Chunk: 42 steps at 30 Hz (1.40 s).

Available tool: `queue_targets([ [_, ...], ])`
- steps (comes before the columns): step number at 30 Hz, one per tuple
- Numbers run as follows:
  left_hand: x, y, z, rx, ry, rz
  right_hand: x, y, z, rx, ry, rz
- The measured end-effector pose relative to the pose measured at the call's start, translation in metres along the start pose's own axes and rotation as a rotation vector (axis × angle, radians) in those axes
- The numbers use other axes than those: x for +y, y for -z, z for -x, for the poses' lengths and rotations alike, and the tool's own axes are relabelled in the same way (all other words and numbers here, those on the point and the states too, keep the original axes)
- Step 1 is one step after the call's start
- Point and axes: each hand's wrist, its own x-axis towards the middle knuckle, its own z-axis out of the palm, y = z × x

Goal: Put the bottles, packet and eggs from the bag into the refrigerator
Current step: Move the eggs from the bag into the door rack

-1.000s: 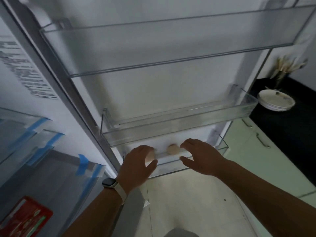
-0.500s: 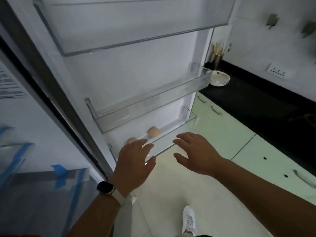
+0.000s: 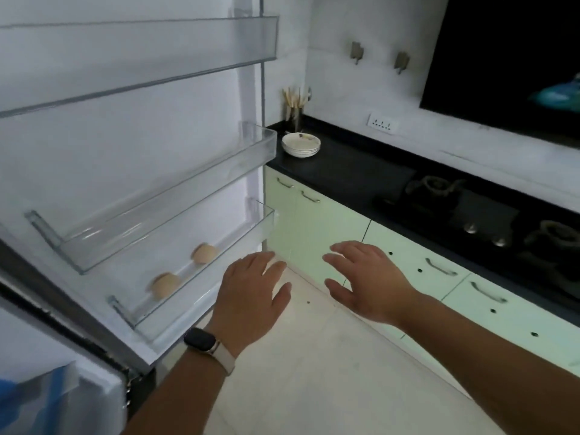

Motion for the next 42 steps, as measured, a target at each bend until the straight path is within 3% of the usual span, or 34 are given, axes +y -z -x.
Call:
queue_targets([
  [7, 0.110, -0.016, -0.027, -0.052, -0.182, 0.026, 0.061, 0.023, 0.108, 0.049, -0.216, 0.032],
  [17, 0.333, -0.046, -0.010, -0.209, -0.489, 0.110, 0.135, 0.053, 0.330, 0.071, -0.557, 0.071],
  [27, 0.528, -0.071, 0.013, -0.263, -0.837, 0.185, 0.176, 0.075, 0.525, 0.118, -0.933, 0.090],
  [42, 0.703, -0.171, -0.042, -0.318, -1.151, 0.346, 0.275, 0.072, 0.630, 0.057, -1.320, 0.078],
])
